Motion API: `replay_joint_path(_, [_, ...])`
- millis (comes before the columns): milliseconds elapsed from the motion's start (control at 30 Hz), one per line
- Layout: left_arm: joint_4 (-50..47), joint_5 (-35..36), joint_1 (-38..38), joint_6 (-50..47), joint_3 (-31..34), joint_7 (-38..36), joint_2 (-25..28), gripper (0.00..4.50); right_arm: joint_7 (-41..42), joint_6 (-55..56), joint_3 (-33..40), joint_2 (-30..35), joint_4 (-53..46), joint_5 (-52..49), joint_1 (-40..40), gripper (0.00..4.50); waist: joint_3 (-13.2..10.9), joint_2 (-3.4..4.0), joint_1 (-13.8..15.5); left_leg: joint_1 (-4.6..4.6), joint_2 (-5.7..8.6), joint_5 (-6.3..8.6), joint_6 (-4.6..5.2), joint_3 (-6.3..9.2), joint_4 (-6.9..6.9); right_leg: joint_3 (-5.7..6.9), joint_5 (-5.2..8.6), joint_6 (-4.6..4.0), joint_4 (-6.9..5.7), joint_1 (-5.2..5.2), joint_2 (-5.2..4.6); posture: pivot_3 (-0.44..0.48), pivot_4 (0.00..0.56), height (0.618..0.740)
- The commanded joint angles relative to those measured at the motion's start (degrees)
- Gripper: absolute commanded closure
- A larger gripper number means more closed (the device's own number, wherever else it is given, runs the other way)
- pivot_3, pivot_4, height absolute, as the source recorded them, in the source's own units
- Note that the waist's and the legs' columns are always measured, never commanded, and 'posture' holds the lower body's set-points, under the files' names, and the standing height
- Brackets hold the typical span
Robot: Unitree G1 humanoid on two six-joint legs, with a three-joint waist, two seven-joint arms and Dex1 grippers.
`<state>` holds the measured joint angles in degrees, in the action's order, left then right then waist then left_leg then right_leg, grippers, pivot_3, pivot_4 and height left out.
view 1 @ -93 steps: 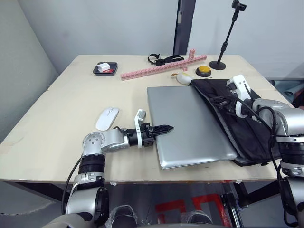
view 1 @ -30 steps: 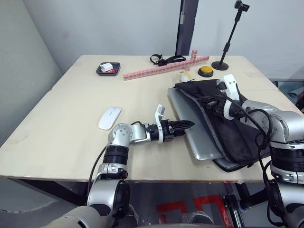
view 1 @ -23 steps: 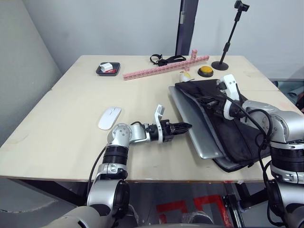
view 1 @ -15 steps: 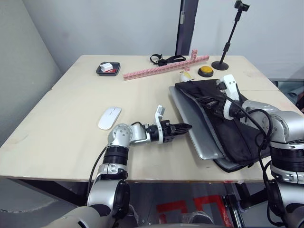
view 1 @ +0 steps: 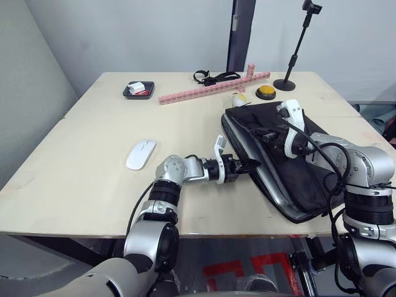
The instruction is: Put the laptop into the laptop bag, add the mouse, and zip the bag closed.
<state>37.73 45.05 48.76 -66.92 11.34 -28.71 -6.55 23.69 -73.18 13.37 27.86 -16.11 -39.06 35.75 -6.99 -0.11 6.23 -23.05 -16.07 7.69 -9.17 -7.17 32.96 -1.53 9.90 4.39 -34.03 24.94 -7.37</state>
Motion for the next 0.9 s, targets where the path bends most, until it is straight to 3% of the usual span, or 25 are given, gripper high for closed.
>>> replay_joint_path(33, [2.1,-0.4,4.7,3.7,-0.2,-3.3,-2.8,4.35,0.1,-1.1,1.3,-1.3,-4.1,-3.9,2.6,4.5,0.0,0.01,-0.1,0.0,0.0,0.0,0.0,0.0,0.0,0.0,0.0,0.0,0.0,0.0,0.0,0.0,0.15,0.74])
replay_joint_path(367, [10.9,-5.0,10.2,8.8,-1.7,-7.7,-4.3,4.35,-2.6,-4.4,2.6,-4.9,-6.2,-6.4,3.6,4.5,0.0,0.07,0.0,0.01,0.0,0.0,-0.04,0.0,-0.05,0.0,-0.01,0.02,0.01,0.0,0.0,0.0,0.15,0.74])
replay_joint_path(633, [8.6,-6.9,9.5,9.0,-2.9,-10.4,-3.4,4.35,-2.8,-3.1,2.3,-3.8,-5.3,-5.8,2.9,4.5,0.0,0.08,0.4,-0.01,0.01,0.01,-0.05,0.0,-0.05,0.0,-0.04,0.07,0.03,0.01,-0.01,0.0,0.15,0.74])
replay_joint_path(700, [5.8,-7.3,7.9,7.9,-4.3,-11.6,-1.9,3.29,-2.6,-2.5,1.9,-3.5,-5.0,-5.5,2.6,4.5,-0.1,0.1,0.5,-0.01,0.0,0.01,-0.06,0.0,-0.06,0.0,-0.04,0.07,0.03,0.01,-0.01,0.0,0.15,0.74])
replay_joint_path(900, [-4.6,-6.9,2.2,2.8,-5.3,-11.5,4.1,1.17,-1.6,0.8,0.0,-2.6,-3.1,-3.9,2.2,4.5,0.0,0.13,0.0,0.04,0.0,0.01,-0.08,-0.01,-0.08,0.0,-0.03,0.06,0.0,0.0,0.0,0.0,0.15,0.74])
